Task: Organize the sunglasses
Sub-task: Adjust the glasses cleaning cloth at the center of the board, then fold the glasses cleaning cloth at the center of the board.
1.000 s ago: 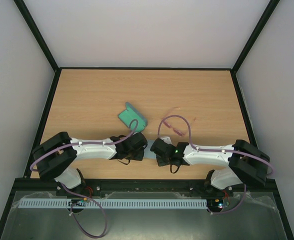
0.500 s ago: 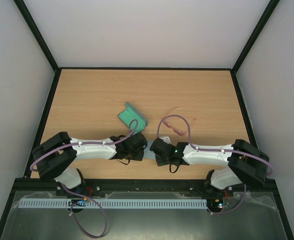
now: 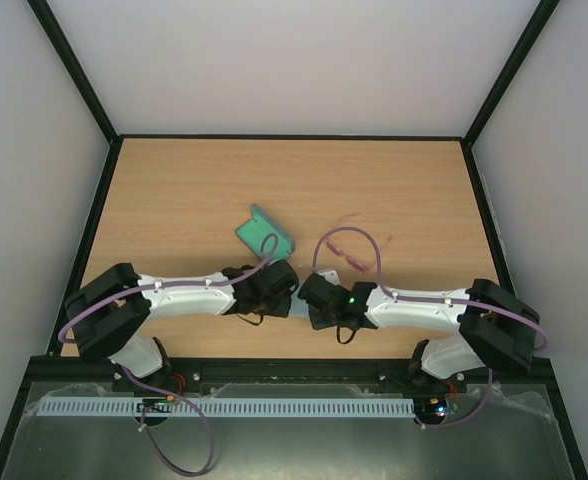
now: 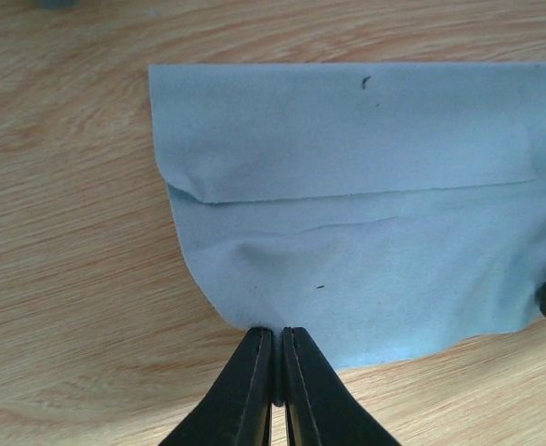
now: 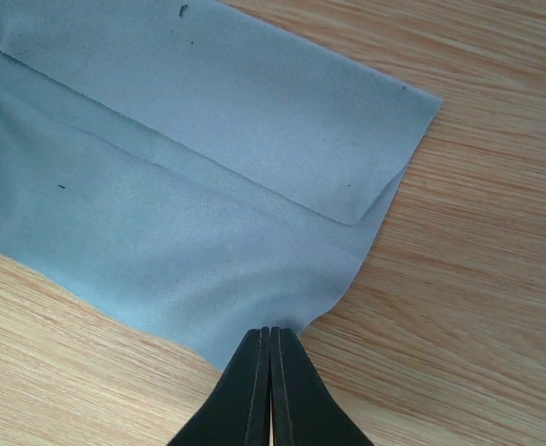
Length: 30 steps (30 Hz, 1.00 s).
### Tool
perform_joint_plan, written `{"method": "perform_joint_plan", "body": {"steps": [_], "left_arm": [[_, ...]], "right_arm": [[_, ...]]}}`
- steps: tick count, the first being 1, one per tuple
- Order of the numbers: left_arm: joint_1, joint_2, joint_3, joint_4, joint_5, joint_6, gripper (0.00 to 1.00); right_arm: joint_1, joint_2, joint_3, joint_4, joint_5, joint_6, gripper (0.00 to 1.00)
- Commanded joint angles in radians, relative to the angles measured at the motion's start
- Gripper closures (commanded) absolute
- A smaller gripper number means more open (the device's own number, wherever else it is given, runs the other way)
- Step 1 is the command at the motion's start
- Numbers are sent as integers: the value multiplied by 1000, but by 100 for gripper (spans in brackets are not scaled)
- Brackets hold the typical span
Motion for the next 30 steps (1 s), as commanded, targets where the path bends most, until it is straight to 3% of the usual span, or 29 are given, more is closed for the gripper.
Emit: {"method": "perform_joint_plan", "body": {"steps": [1,30], "left_arm": [[5,-11,32,-38,-19,7,91],[101,51,132,-57,-2,83,89]], "right_arm": [[5,-19,21,-62,33,1,99],[-123,8,93,-71,29,-108,99]]}}
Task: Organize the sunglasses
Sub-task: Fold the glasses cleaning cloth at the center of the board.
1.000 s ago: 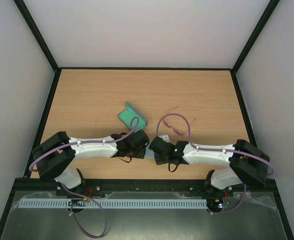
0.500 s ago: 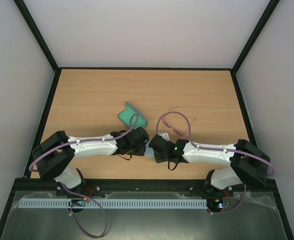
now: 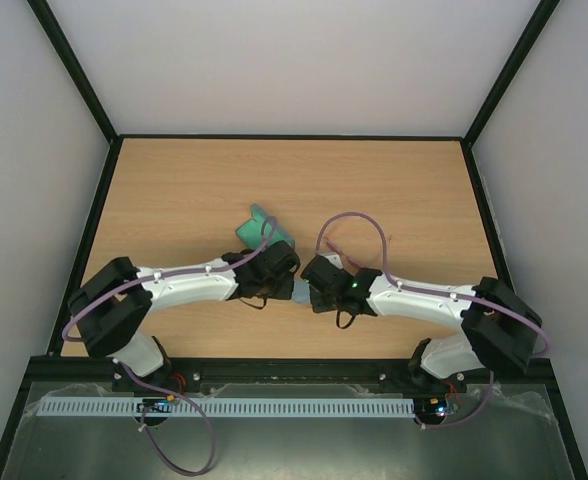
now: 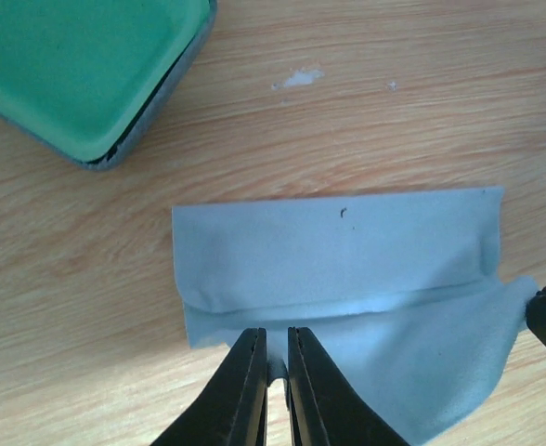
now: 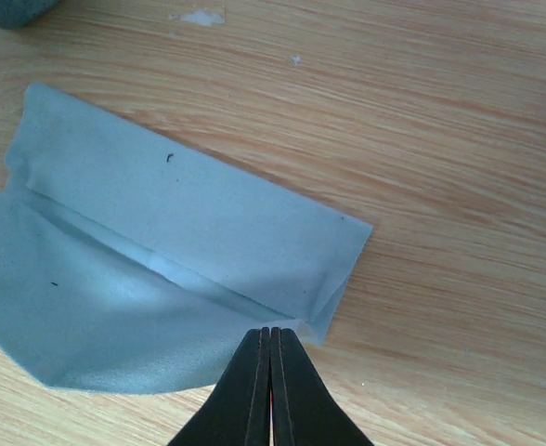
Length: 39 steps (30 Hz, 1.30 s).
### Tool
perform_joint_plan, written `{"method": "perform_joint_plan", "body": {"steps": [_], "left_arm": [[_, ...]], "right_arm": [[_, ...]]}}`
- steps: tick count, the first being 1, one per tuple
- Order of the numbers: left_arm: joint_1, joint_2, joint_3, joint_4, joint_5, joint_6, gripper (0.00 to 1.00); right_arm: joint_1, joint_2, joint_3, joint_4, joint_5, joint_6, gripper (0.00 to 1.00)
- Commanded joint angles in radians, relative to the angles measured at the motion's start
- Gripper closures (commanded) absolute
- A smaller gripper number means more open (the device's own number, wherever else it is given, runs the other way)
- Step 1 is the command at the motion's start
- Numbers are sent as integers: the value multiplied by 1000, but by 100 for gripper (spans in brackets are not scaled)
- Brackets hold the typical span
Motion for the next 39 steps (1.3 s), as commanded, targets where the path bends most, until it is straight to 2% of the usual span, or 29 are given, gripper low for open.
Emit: {"method": "perform_joint_plan", "body": {"steps": [1,39], "left_arm": [[17,35,33,-23,4,30,89],[80,97,87,-39,12,77,89]], "right_arm": [[-21,17,25,-46,7,-31,99],[-63,67,71,-56,40,-74,99]]}}
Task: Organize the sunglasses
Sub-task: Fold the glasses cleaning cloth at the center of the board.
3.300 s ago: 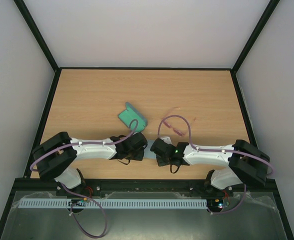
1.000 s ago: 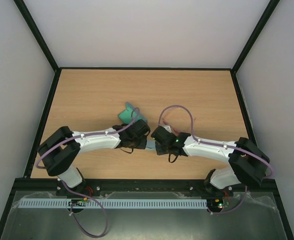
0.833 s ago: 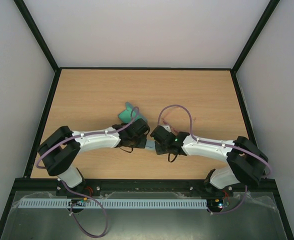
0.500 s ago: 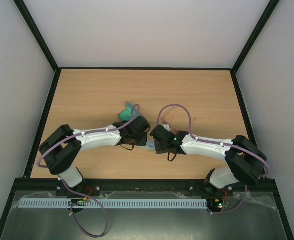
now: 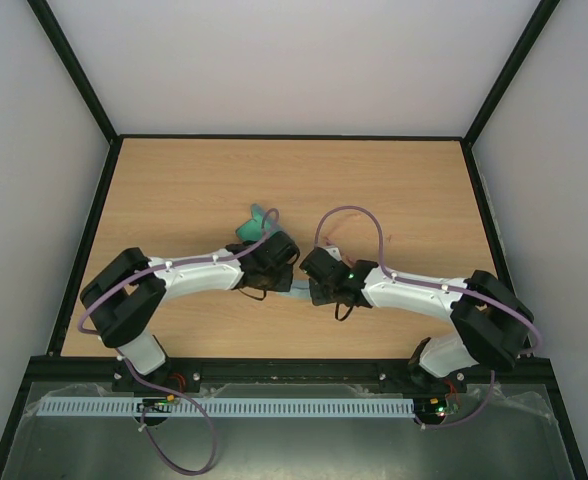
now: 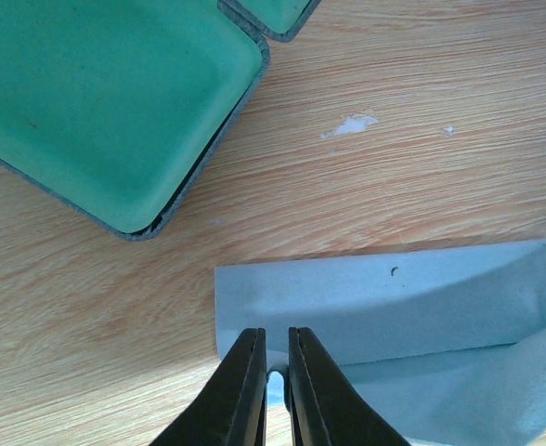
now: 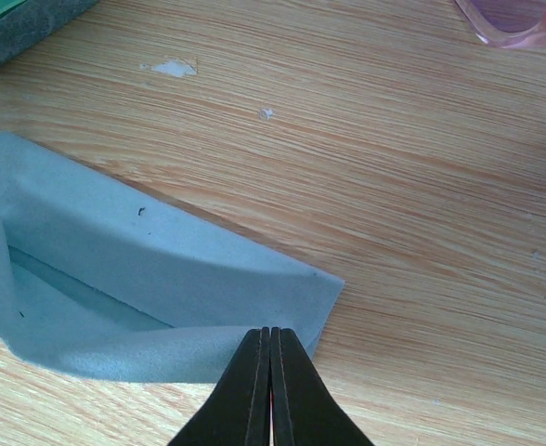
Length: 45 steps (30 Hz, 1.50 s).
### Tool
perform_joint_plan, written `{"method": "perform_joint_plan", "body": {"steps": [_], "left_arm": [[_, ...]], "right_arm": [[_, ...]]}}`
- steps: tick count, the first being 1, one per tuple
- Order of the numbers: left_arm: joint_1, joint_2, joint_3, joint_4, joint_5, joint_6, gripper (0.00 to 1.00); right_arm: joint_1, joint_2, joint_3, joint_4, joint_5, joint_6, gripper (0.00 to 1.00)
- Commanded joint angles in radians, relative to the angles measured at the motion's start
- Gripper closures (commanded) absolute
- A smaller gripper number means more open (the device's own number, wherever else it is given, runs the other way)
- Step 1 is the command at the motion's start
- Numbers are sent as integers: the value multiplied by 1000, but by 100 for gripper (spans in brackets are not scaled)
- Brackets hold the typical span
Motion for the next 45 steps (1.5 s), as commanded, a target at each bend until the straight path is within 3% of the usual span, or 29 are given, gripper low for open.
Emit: {"method": "perform_joint_plan", "body": {"steps": [1,37,40,43,45], "left_arm": [[9,7,28,-29,-4,16,89],[28,34,43,-42,-23,28,87],[33,40,45,-38,-23,29,86],[37,44,49,-39,-24,31,86],[42,40,51,-46,-30,33,79]], "right_arm": [[-5,8,22,-55,27,-10,99],[-8,33,22,-58,45,-8,96],[-9,36,22,-57,45,-6,94],[-9,38,22,-57,45,-6,84],[-9,33,22,-62,47,-4,81]]}}
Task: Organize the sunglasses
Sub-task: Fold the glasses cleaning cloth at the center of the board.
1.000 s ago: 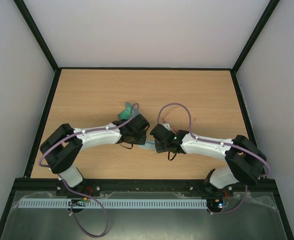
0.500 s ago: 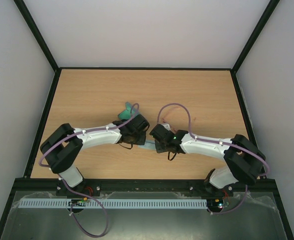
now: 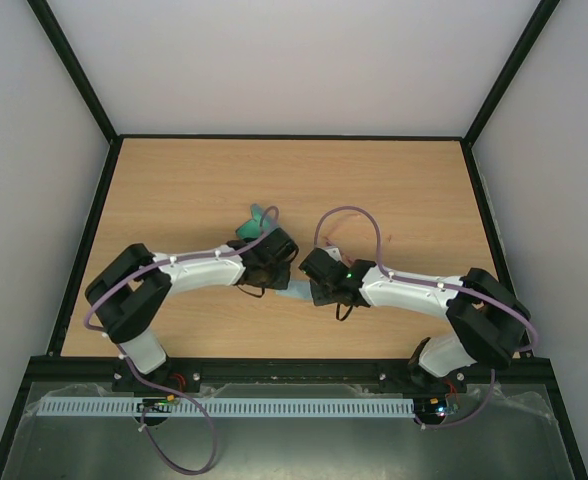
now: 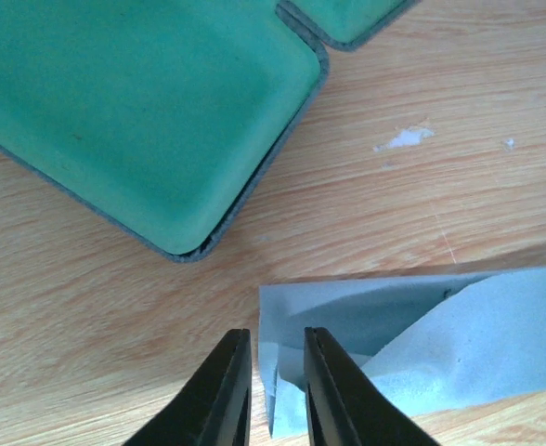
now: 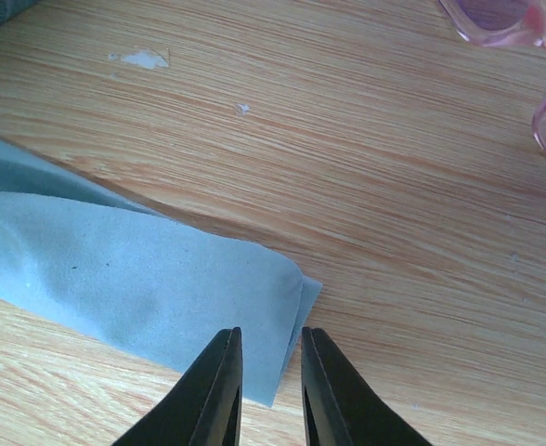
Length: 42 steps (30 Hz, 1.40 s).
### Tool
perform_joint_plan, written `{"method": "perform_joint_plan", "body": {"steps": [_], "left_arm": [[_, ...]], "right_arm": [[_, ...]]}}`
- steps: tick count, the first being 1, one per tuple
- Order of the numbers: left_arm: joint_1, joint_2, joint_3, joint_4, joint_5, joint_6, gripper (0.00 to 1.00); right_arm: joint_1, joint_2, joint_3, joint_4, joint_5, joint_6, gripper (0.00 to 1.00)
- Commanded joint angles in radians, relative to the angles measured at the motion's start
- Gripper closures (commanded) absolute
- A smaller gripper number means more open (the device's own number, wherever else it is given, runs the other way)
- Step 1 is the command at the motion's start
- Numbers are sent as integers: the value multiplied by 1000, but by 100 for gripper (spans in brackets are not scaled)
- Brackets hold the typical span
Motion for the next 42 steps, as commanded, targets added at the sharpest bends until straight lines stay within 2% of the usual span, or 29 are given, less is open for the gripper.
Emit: {"method": "perform_joint_plan", "body": {"steps": [1,4,7,15,18,23,26,30,38,42], "left_arm": [[17,0,31,-20,-27,11,75],[35,-21,25,-27,-37,12,62],[48,-48,28,-49,-59,17,60],[86,-163,2,-108,-93,17,46],[139,-213,-35,-108,-91,27,45],[258,-277,-42,-135,-88,81,35],[342,-313,-48,-132,-55,111,27],[434,-348,-57,-132,-22,140,26],[457,-439,-103,-153,13,147,25],[458,-474,-126,-162,30,150,26]], "right_arm": [[-6,7,20,-51,23,4,80],[-6,-22,17,-65,35,10,76],[-6,-54,18,-85,48,15,71],[-6,-119,11,-100,30,21,62],[-7,-131,4,-82,3,17,59],[-17,-127,51,-42,-68,-10,53],[-22,-61,128,-29,-90,-22,47],[-23,69,254,-10,-114,-61,41],[-23,355,502,-58,-115,-46,33],[-24,434,555,-95,-77,-31,33]]}}
